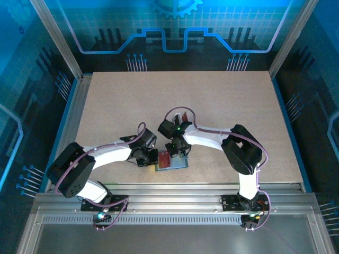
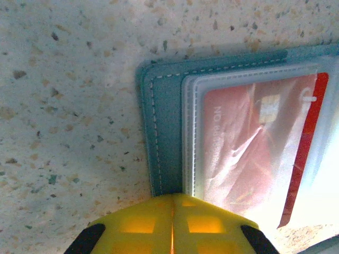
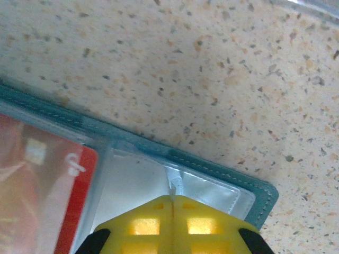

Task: Put the credit cards into the card holder
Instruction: Flip over the card slot in the card holder.

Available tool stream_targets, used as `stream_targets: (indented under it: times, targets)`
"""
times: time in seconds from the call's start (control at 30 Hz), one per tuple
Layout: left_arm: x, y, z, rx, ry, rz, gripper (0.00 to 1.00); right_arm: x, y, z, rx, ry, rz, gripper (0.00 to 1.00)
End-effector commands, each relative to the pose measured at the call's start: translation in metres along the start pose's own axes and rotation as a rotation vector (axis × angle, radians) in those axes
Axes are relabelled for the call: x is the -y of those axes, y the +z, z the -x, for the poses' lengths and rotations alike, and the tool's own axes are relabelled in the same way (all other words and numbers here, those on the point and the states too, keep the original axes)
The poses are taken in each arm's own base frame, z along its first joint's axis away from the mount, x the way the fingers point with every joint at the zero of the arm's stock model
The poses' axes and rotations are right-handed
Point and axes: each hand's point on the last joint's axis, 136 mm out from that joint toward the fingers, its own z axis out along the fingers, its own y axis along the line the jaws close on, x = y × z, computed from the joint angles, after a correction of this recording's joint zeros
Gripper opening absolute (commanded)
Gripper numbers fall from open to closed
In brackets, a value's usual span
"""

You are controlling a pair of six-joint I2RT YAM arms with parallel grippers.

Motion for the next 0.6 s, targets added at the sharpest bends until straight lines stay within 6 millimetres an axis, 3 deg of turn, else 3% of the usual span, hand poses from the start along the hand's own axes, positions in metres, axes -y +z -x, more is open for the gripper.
stream_targets:
  times: [0.0,0.37,0.57]
  targets:
    - [-0.033,0.030,-0.022,-0.065,-0.029,0.086,0.08,-0.015,-0.016,0.005,0.009,-0.033,0.043,0.00]
    - [-0.026,0.035,-0.022,-0.074,-0.032,0.068,0.08,-0.041,-0.023,0.009,-0.009,0.009,0.171,0.00]
    - [-0.024,0.036,-0.023,-0.074,-0.031,0.062,0.08,-0.051,-0.026,0.014,-0.006,0.035,0.230,0.07]
